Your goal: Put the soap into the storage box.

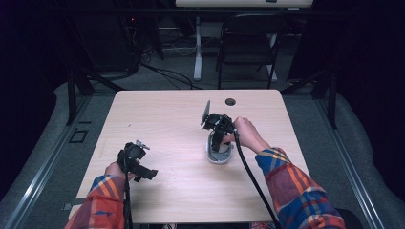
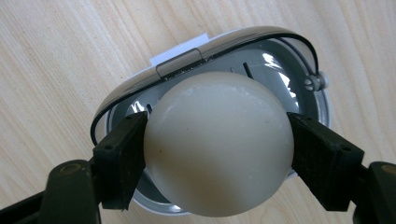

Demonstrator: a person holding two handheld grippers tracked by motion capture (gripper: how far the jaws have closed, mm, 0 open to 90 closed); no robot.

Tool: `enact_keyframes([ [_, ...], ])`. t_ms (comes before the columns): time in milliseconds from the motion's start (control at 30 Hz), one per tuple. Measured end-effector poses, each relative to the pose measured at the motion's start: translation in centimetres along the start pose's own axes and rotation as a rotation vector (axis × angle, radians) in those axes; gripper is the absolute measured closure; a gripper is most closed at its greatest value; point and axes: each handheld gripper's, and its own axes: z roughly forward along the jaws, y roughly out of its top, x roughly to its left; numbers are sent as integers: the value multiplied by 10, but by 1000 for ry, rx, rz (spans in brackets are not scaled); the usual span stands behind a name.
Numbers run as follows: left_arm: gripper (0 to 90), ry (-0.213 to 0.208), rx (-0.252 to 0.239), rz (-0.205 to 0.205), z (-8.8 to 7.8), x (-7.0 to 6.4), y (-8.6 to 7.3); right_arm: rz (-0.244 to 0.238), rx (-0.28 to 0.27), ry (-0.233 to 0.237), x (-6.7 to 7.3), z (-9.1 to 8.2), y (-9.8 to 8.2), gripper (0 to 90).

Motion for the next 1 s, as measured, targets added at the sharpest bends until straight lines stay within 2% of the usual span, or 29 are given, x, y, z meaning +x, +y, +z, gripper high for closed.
enact_keyframes([
  [133, 1, -2, 3, 0, 0, 0, 0, 3, -16, -1, 0, 2, -1, 234],
  [667, 1, -3, 6, 1, 1, 0, 0, -6, -13, 6, -2, 6, -4, 232],
  [833, 1, -4, 10, 1, 1, 0, 0, 6, -16, 29, -4, 6, -7, 229],
  [1000, 1, -6, 15, 2, 1, -1, 0, 14, -46, 45, -6, 2, -12, 231],
])
